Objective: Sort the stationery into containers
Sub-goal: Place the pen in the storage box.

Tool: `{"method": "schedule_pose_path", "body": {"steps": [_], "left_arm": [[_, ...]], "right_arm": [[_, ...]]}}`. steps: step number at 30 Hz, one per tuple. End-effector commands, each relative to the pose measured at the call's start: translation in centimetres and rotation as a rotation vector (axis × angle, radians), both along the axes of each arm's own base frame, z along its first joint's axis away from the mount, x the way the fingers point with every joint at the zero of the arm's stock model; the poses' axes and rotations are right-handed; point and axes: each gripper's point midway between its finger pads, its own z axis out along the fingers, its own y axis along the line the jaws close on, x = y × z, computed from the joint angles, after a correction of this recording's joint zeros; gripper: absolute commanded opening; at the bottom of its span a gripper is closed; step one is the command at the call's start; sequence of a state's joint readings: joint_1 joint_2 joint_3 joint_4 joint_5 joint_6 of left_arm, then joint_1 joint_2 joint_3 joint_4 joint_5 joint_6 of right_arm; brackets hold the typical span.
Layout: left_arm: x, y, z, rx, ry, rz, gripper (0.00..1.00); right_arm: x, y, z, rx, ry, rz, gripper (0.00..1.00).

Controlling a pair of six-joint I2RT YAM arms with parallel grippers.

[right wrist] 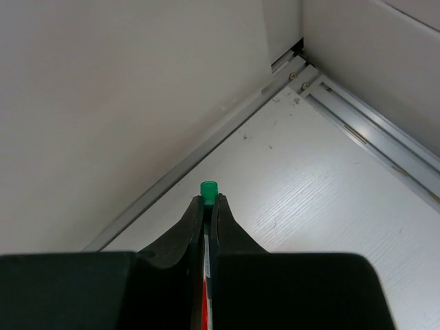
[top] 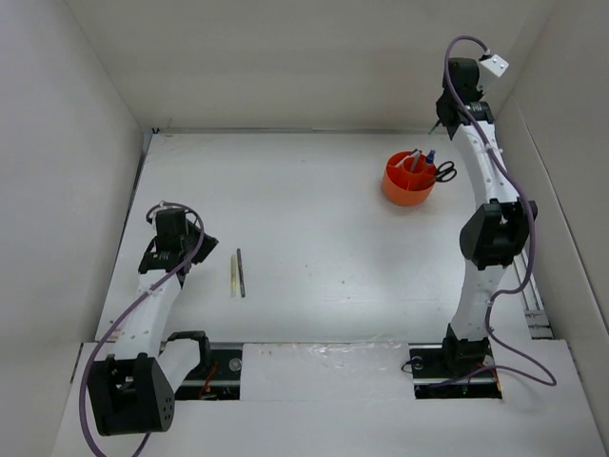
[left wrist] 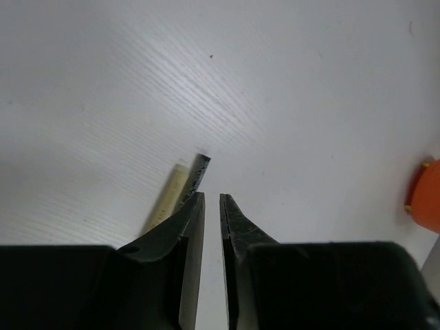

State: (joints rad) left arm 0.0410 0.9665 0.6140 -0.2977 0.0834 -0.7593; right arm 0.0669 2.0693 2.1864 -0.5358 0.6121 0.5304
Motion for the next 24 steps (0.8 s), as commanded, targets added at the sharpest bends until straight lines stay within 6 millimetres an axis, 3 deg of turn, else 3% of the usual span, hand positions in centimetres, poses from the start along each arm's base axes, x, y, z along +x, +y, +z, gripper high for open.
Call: {"method": "schedule_pose_path", "body": {"steps": [1, 2, 5, 8, 14, 17, 21, 24], "left_arm": [[0.8, -2.1, 2.6, -0.039, -0.063, -0.107, 0.13], [1.1, -2.4, 3.3, -0.051, -0.085, -0.122, 0.15], [1.9, -3.3, 4.5, -0.084, -0.134, -0.165, 0.20], [2.2, -3.8, 4.9, -0.098, -0.138, -0.195, 0.23], [2.7, -4.6, 6.9, -0.078, -0.184, -0.247, 0.27], [2.4, -5.2, 6.8, -0.055, -0.170, -0.280, 0.28], [2.5, -5.4, 7.1, -0.039, -0.181, -0.302, 0.28], [2.6, -5.5, 6.9, -0.035, -0.167, -0.319, 0.31]], "right_arm": [[0.5, 0.2, 0.0, -0.062, -0.029, -0.023, 0.00], [0.2, 0.2, 0.7, -0.071, -0.035, -0.019, 0.00], [-0.1, -0.2, -0.7, -0.101, -0.005, -0.028, 0.00], [-0.1, 1.4, -1.3, -0.151, 0.010, -0.003, 0.00], [-0.1, 1.7, -1.7, -0.200, 0.032, -0.032, 0.00], [-0.3, 1.8, -1.8, -0.228, 0.039, -0.042, 0.00], [-0.9, 2.7, -3.6, -0.273, 0.087, -0.051, 0.00], [-1.2, 2.2, -4.4, -0.305, 0.116, -0.076, 0.00]]}}
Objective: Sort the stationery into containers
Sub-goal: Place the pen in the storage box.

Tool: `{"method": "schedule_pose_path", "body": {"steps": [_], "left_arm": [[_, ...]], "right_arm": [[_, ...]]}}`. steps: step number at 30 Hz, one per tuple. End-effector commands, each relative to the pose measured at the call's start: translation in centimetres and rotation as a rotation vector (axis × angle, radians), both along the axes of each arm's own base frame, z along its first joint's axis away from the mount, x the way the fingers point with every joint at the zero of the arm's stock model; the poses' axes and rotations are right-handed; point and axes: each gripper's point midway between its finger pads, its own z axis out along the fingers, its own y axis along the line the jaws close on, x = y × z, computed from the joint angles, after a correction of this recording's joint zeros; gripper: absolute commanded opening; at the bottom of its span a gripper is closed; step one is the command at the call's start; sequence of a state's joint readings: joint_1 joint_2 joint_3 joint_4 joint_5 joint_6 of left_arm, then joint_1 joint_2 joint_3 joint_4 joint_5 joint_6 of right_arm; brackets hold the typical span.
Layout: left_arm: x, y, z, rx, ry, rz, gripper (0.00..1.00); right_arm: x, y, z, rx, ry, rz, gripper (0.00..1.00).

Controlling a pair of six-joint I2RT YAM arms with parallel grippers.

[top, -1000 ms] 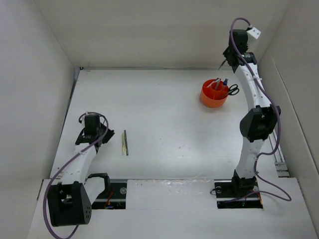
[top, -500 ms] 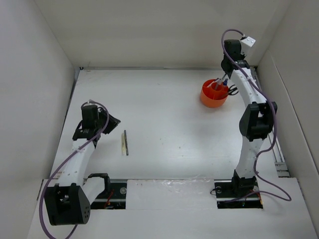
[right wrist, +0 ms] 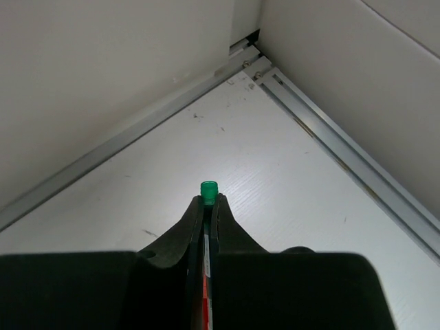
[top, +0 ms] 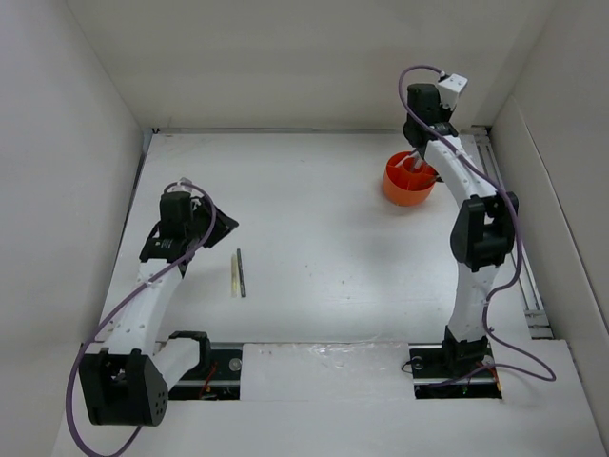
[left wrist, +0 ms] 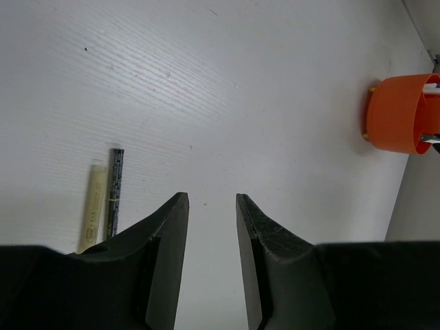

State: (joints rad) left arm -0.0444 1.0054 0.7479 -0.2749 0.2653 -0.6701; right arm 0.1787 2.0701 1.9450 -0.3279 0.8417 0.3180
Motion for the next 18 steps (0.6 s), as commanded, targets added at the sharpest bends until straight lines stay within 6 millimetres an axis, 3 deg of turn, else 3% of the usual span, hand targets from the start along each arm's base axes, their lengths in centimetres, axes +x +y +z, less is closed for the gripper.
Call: {"method": "schedule_pose_path", "body": {"steps": [1, 10, 18], "left_arm": [[0.7, -0.2, 1.6, 0.027, -0.045, -0.045, 0.31], [0.3, -0.1, 1.0, 0.053, -0.035, -0.065, 0.37], [-0.1, -0.1, 0.0, 0.053, -0.008, -0.066, 0.37]], "right_arm": [[-0.4, 0.1, 0.9, -0.055, -0.024, -0.041, 0.00], [-0.7, 0.9, -0.1, -0.108, -0.002, -0.069, 0.00], [-1.3, 3.3, -0.8, -0.135, 0.006, -0.067, 0.00]]}}
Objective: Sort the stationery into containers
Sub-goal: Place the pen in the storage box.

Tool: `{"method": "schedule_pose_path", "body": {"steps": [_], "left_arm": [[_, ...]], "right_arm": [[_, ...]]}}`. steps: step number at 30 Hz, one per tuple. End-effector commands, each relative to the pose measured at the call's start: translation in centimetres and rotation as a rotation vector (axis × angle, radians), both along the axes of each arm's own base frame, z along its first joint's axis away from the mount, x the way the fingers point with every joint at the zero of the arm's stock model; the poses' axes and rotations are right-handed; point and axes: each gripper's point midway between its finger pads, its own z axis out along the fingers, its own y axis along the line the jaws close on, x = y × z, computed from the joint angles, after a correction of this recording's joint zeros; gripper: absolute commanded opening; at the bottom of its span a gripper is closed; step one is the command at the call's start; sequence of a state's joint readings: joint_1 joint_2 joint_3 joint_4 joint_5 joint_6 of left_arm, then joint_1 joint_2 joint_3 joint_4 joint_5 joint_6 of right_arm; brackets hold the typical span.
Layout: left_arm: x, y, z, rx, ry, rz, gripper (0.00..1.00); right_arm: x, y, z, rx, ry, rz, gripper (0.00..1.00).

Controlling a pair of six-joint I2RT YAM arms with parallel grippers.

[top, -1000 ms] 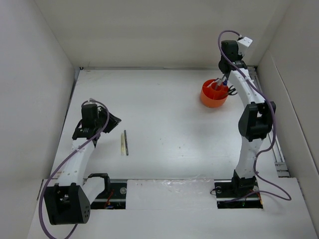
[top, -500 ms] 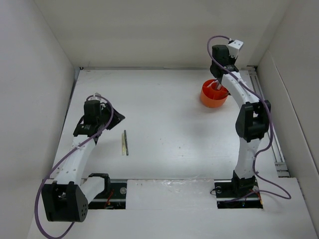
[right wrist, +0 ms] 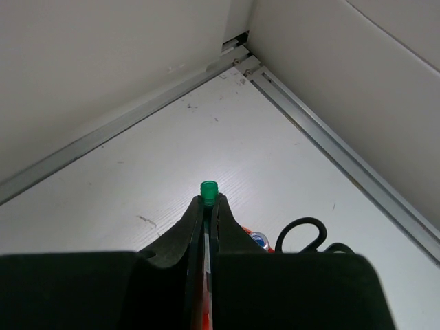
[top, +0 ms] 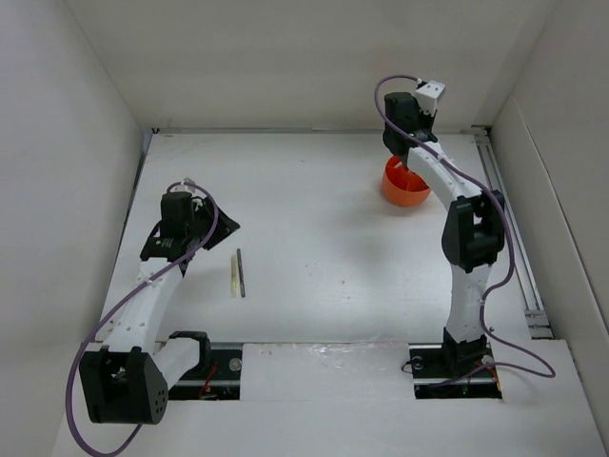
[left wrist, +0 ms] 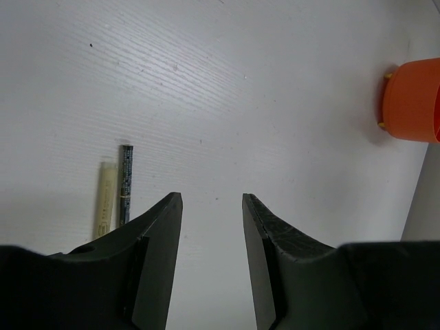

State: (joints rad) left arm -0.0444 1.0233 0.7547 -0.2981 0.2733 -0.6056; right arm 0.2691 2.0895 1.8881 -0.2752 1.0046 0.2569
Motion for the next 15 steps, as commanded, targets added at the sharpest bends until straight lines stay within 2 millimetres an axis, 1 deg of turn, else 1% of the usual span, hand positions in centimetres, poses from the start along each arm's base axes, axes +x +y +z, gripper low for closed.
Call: {"method": "schedule_pose_path", "body": {"steps": [1, 3, 4, 5, 7, 8, 9, 10, 11, 12, 15], "left_arm": [[0.2, -0.1, 0.8, 0.008, -0.026, -0.021, 0.37], [0.2, -0.1, 0.8, 0.008, -0.026, -0.021, 0.37], [0.1, -0.1, 1.0, 0.008, -0.035, -0.021, 0.37], [0.0, -0.1, 0.6, 0.008, -0.026, -0.021, 0.38], [0.0, -0.1, 0.6, 0.008, -0.026, -0.021, 0.38], [-0.1, -0.2, 0.9, 0.001, -0.032, -0.015, 0.38], [-0.1, -0.2, 0.9, 0.001, -0.032, -0.015, 0.38], [-0.2, -0.2, 0.5, 0.001, -0.023, -0.015, 0.40], [-0.1, -0.2, 0.7, 0.001, -0.032, -0.015, 0.40], [0.0, -0.2, 0.7, -0.006, -0.030, -0.009, 0.41], [0.1, -0.3, 0.9, -0.012, -0.039, -0.016, 0.41]], "right_arm": [[0.0, 1.0, 0.4, -0.024, -0.035, -0.024, 0.00], [-0.1, 0.9, 0.5, -0.030, -0.036, -0.035, 0.00], [-0.2, 1.4, 0.5, -0.029, -0.036, -0.024, 0.00], [-0.3, 1.3, 0.5, -0.033, -0.037, -0.032, 0.05], [-0.3, 1.3, 0.5, -0.033, -0.037, -0.033, 0.10], [-0.5, 1.8, 0.7, -0.033, -0.038, -0.023, 0.17], [-0.5, 1.8, 0.7, -0.033, -0.038, -0.023, 0.21], [-0.7, 1.7, 1.3, -0.029, -0.049, -0.024, 0.25], [-0.9, 1.7, 1.5, -0.029, -0.051, -0.024, 0.28], [-0.9, 2.2, 1.5, -0.028, -0.051, -0.013, 0.35], [-1.1, 2.1, 2.1, -0.029, -0.062, -0.021, 0.36]]}}
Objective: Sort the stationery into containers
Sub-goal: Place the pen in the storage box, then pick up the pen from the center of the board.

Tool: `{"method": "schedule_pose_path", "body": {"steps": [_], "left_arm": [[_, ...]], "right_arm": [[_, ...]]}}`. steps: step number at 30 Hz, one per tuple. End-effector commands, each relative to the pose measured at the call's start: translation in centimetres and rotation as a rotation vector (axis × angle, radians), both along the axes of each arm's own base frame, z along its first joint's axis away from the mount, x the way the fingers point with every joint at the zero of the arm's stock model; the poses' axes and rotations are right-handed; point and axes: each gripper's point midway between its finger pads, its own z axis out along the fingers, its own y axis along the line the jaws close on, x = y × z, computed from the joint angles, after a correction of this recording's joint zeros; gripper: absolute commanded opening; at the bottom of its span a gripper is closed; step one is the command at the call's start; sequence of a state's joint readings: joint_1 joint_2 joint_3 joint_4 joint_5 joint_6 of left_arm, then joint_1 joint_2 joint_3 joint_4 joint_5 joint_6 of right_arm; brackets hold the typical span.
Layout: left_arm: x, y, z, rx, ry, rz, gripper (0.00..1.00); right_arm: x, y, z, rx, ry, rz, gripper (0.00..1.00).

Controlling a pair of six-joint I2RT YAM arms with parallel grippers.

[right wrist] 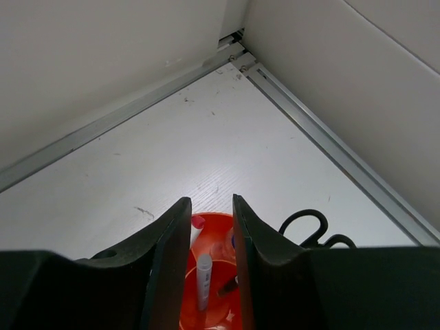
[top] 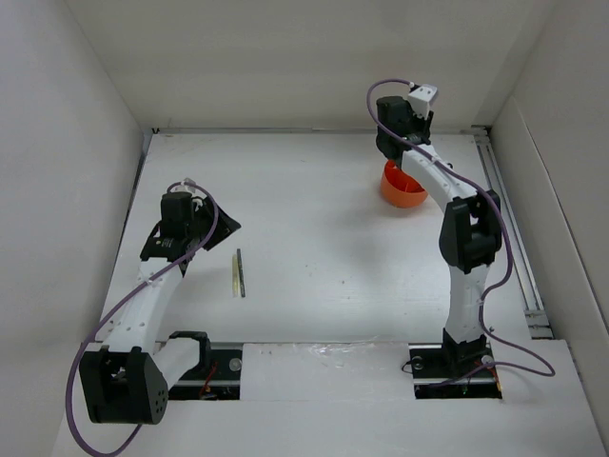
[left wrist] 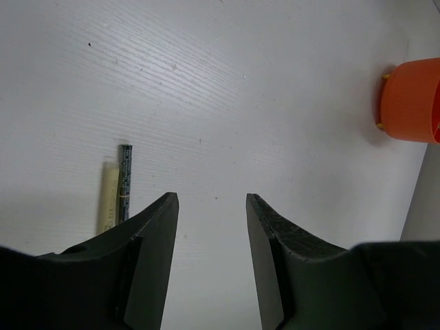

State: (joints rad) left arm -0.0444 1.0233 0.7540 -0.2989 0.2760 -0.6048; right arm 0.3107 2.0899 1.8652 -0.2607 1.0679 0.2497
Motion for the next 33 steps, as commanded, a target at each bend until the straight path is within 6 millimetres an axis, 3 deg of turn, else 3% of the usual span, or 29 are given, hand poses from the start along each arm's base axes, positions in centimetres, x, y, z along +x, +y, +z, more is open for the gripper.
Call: {"method": "schedule_pose_path", "body": {"steps": [1, 5, 8, 9, 10, 11, 13, 15, 16, 17, 18, 20, 22, 23, 24, 26, 27, 30, 33], "left_arm": [[0.1, -0.3, 0.9, -0.011, -0.040, -0.014, 0.41], [0.1, -0.3, 1.2, -0.018, -0.047, -0.008, 0.41], [0.1, -0.3, 1.2, -0.018, -0.047, -0.008, 0.41], [0.2, -0.3, 1.6, -0.019, -0.056, -0.008, 0.41], [0.4, -0.2, 2.0, -0.020, -0.063, 0.004, 0.41], [0.4, -0.2, 2.0, -0.020, -0.063, 0.004, 0.41], [0.9, -0.1, 3.0, -0.021, -0.085, 0.021, 0.41], [1.3, 0.4, 4.0, -0.011, -0.113, 0.052, 0.41], [1.6, 0.7, 4.5, -0.004, -0.125, 0.063, 0.41], [1.9, 0.9, 5.9, 0.003, -0.163, 0.077, 0.41], [1.8, 1.6, 6.1, 0.016, -0.151, 0.103, 0.40], [2.1, 2.7, 8.1, 0.042, -0.172, 0.142, 0.40], [2.2, 3.7, 10.1, 0.062, -0.200, 0.175, 0.40], [2.2, 3.8, 11.4, 0.068, -0.221, 0.171, 0.40], [2.4, 3.8, 13.9, 0.064, -0.273, 0.172, 0.40], [2.6, 4.0, 15.6, 0.069, -0.295, 0.184, 0.40], [2.7, 4.2, 17.8, 0.070, -0.345, 0.195, 0.40], [3.0, 4.2, 19.9, 0.066, -0.380, 0.196, 0.40], [3.4, 4.0, 21.9, 0.066, -0.420, 0.184, 0.40]], "right_arm": [[-0.7, 1.1, 2.5, 0.007, -0.067, 0.002, 0.36], [-1.0, 1.6, 3.2, 0.027, -0.082, 0.014, 0.36], [-2.0, 3.8, 4.6, 0.096, -0.098, 0.086, 0.36], [-2.2, 5.7, 4.5, 0.128, -0.074, 0.159, 0.34], [-2.6, 6.9, 5.7, 0.168, -0.084, 0.212, 0.30], [-2.9, 8.4, 5.7, 0.219, -0.084, 0.263, 0.16], [-4.3, 13.7, 5.0, 0.358, -0.020, 0.463, 0.00], [-6.1, 17.7, 3.9, 0.429, 0.048, 0.612, 0.00], [-7.7, 22.1, 3.4, 0.505, 0.082, 0.758, 0.00], [-9.1, 24.0, 1.7, 0.542, 0.137, 0.821, 0.00], [-10.4, 26.0, 0.7, 0.602, 0.175, 0.870, 0.00], [-13.9, 31.1, -1.4, 0.700, 0.281, 1.009, 0.00], [-15.7, 33.4, -3.4, 0.695, 0.348, 1.036, 0.00], [-17.5, 35.5, -4.0, 0.685, 0.386, 1.078, 0.00], [-17.9, 36.3, -5.2, 0.666, 0.416, 1.075, 0.00], [-19.4, 38.6, -6.1, 0.690, 0.465, 1.122, 0.14], [-20.5, 40.5, -6.7, 0.693, 0.492, 1.162, 0.19], [-23.0, 43.5, -8.0, 0.679, 0.550, 1.219, 0.34], [-23.6, 45.9, -9.4, 0.650, 0.572, 1.231, 0.45]]}}
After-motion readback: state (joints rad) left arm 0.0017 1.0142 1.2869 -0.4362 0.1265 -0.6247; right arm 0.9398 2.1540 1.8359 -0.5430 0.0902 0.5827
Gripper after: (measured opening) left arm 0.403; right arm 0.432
